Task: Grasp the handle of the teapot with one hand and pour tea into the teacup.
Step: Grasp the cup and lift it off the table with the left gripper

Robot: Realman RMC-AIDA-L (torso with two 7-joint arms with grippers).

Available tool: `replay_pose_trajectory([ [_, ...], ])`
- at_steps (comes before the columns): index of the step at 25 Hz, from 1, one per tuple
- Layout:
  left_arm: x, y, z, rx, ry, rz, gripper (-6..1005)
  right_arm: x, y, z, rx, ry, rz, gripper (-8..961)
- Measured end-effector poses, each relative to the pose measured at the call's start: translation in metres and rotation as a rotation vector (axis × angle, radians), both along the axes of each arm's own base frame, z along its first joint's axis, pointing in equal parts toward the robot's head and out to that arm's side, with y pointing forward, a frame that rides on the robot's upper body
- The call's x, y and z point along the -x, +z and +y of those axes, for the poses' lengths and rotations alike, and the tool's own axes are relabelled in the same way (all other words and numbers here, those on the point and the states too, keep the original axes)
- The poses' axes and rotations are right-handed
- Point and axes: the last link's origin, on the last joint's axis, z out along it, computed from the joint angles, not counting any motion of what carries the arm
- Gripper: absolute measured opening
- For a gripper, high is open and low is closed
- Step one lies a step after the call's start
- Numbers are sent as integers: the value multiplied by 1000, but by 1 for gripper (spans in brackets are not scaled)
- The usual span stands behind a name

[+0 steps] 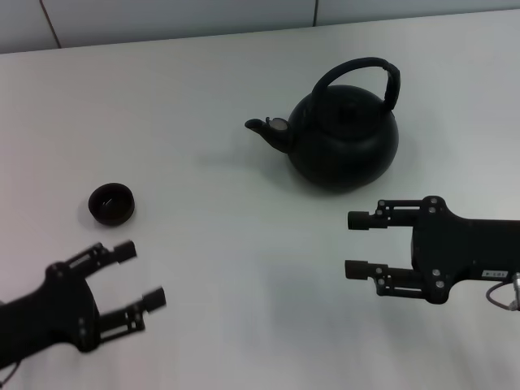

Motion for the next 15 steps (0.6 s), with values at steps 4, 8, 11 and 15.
replay_pose_trajectory([
  [4, 5, 3, 16, -96, 86, -7, 863, 2, 1, 2, -10, 1, 14, 594],
  [8, 14, 7, 28, -181, 179, -3, 863, 2, 2, 2, -12, 1, 16, 594],
  [11, 23, 8, 34, -221, 238, 30, 863, 4, 3, 3, -20, 3, 26, 594],
  [15, 34, 6, 38, -241, 296, 85, 862, 5, 4, 4, -28, 4, 35, 593],
])
